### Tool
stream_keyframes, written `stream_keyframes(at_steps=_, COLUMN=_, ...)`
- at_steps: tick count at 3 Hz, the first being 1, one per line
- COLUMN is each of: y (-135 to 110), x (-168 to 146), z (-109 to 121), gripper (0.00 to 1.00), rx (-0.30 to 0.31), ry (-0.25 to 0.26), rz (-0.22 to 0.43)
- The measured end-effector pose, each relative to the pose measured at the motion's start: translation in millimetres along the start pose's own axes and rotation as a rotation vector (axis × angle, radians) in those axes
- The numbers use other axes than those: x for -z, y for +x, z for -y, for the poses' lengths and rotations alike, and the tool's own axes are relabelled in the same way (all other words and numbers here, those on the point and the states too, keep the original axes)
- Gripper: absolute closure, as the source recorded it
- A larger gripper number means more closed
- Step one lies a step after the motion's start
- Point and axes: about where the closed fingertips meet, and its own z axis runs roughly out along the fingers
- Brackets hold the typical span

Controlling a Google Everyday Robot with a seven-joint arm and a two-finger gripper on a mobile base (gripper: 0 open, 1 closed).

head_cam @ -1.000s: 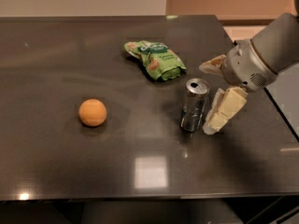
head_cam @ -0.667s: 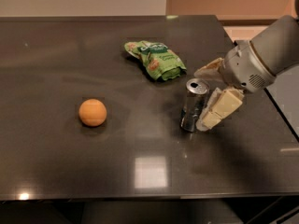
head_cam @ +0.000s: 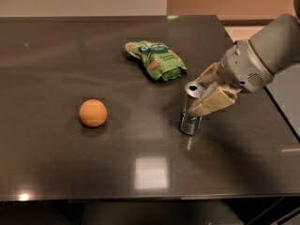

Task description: Knock redbull can over

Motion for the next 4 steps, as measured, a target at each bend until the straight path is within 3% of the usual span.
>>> stream_keyframes(at_steps=1, y=-3, x=6, z=3, gripper=0.87, rx=-0.007, ry=-0.007, rz=-0.045)
stream_keyframes(at_steps=2, y=-2, x=21, z=11, gripper=1.0, rx=-0.019, ry=-0.014, rz=-0.161)
stream_keyframes(at_steps=4, y=16, x=35, z=19, gripper=1.0, rx=-0.021, ry=-0.026, rz=-0.456)
